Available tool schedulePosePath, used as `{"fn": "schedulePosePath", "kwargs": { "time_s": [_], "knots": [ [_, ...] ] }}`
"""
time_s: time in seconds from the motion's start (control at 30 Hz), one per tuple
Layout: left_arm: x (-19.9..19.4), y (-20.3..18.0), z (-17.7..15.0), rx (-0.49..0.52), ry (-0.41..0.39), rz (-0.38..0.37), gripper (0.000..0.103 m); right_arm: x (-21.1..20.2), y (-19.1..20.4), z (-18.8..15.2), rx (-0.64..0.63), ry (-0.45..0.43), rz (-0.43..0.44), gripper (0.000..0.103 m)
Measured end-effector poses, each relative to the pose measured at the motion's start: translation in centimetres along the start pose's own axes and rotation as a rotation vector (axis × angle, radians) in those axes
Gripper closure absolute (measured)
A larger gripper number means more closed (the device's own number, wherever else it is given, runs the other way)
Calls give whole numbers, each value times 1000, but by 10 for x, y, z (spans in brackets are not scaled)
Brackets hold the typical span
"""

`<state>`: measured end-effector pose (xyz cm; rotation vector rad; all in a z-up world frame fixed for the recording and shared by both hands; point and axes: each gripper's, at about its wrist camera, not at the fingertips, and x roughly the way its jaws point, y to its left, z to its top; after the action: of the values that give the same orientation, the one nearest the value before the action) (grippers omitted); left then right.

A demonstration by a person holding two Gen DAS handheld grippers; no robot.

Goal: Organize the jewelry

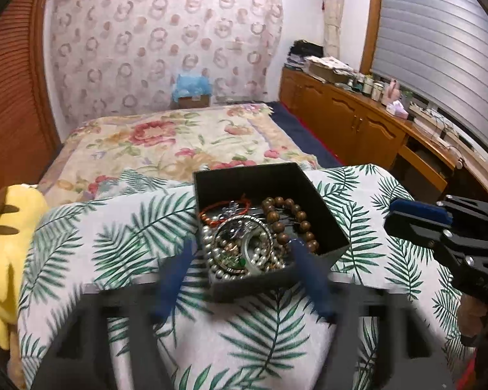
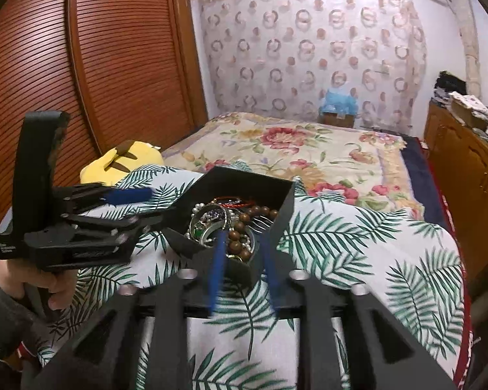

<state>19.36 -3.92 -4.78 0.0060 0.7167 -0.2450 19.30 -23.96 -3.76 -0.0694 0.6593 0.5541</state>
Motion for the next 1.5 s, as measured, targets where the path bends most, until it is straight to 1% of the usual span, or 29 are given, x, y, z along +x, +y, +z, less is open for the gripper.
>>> {"fn": "schedulePosePath", "kwargs": {
  "time_s": [0.03, 0.13, 0.23, 0.3, 0.37, 0.5, 0.53, 0.57, 0.63, 0.7, 0.8, 0.9, 1.1, 1.2, 1.5],
  "knots": [
    [-6, -1, -3, -2, -10, -3, 32, -3, 2, -1, 2, -5, -6, 60],
    [-19, -3, -11, -3, -22, 4, 29, -10, 6, -9, 18, -3, -19, 60],
    [-35, -7, -20, 3, -40, 25, 19, -17, 12, -18, 19, -13, -39, 58],
    [-44, -10, -25, 2, -52, 33, 14, -25, 15, -24, 36, -24, -54, 54],
    [-55, -11, -28, 0, -69, 44, 8, -32, 17, -28, 43, -36, -68, 43],
    [-75, -12, -35, -6, -108, 67, 8, -48, 22, -33, 53, -69, -111, 30],
    [-79, -13, -35, -10, -114, 69, 8, -52, 22, -34, 59, -79, -115, 24],
    [-84, -13, -36, -14, -121, 66, 8, -56, 23, -34, 61, -89, -117, 21],
    [-93, -14, -37, -13, -135, 81, 8, -65, 25, -35, 61, -108, -127, 18],
    [-102, -19, -37, 2, -153, 115, 8, -75, 29, -35, 58, -133, -141, 13],
    [-113, -22, -38, 5, -172, 139, 8, -93, 31, -35, 64, -176, -156, 4],
    [-121, -23, -40, 0, -175, 151, 8, -106, 33, -36, 79, -210, -170, 2],
    [-135, -24, -50, -2, -181, 188, 8, -113, 37, -41, 83, -215, -219, 2],
    [-140, -23, -55, -12, -177, 186, 8, -115, 38, -44, 88, -220, -237, 2],
    [-145, -16, -58, -32, -186, 177, 8, -118, 43, -49, 89, -224, -230, 2]
  ]
}}
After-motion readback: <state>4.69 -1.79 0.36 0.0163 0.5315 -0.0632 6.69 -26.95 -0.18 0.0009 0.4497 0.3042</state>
